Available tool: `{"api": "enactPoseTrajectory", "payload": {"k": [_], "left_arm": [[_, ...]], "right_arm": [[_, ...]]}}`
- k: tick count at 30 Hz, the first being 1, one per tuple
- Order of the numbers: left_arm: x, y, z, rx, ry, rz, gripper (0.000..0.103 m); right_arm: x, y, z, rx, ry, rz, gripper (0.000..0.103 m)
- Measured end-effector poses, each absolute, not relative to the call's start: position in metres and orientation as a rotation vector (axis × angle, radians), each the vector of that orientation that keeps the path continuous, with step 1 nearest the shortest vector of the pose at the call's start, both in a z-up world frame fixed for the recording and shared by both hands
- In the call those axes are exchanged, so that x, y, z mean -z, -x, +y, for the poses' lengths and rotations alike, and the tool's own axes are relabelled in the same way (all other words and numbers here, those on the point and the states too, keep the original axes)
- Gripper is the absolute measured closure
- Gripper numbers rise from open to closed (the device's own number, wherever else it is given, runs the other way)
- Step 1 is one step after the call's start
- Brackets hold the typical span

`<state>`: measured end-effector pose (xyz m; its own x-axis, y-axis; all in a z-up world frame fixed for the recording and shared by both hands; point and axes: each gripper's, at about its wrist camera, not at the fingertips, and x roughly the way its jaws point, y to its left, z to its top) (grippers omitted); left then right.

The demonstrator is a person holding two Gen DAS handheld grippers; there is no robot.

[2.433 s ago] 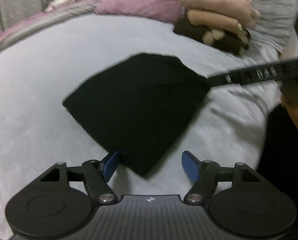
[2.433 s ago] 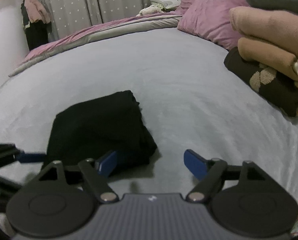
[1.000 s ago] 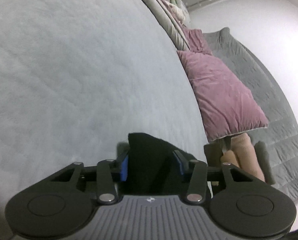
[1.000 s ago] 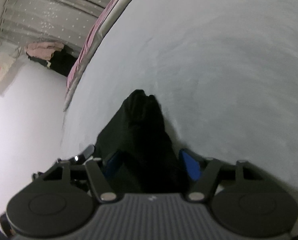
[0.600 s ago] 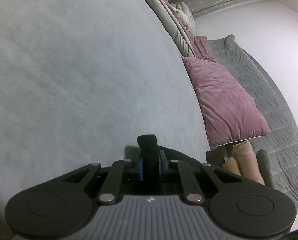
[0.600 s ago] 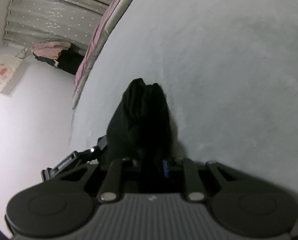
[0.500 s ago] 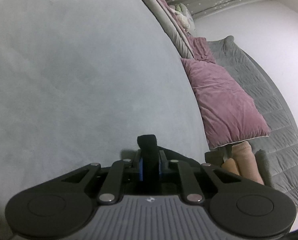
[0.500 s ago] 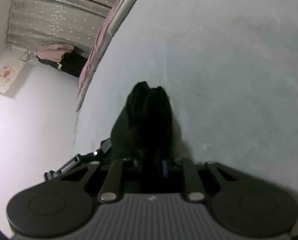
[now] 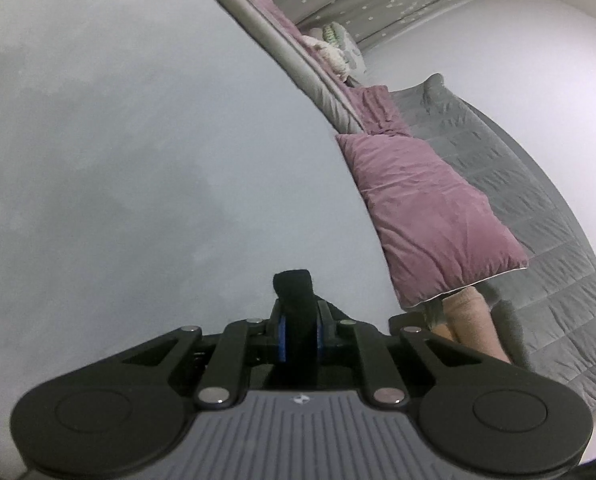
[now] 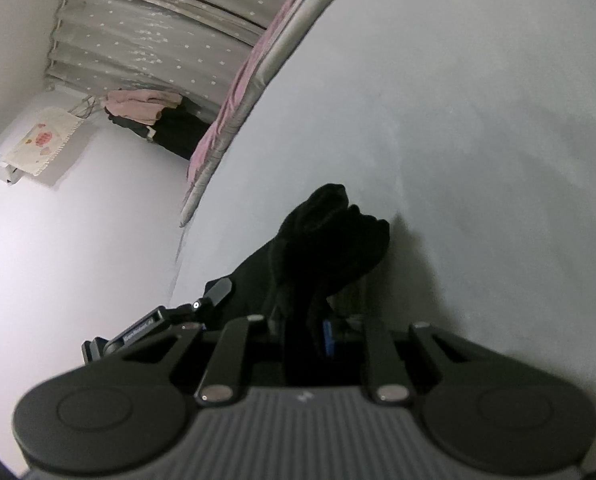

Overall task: Fold clothes
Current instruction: 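Carry the folded shirt with both grippers to the folded clothes stack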

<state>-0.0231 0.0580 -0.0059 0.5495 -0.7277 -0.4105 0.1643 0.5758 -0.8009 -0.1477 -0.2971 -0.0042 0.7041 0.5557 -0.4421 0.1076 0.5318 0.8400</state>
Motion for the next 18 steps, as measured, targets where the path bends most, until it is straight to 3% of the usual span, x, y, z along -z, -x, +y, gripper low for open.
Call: {"api": "enactPoseTrajectory", "payload": {"k": [18], "left_arm": [[-0.102, 0.025, -0.026, 0.701, 0.682, 0.731, 0.091]], "right_arm": [[-0.102, 0.171, -0.368, -0.281, -0.954, 0.626, 0.088]]}}
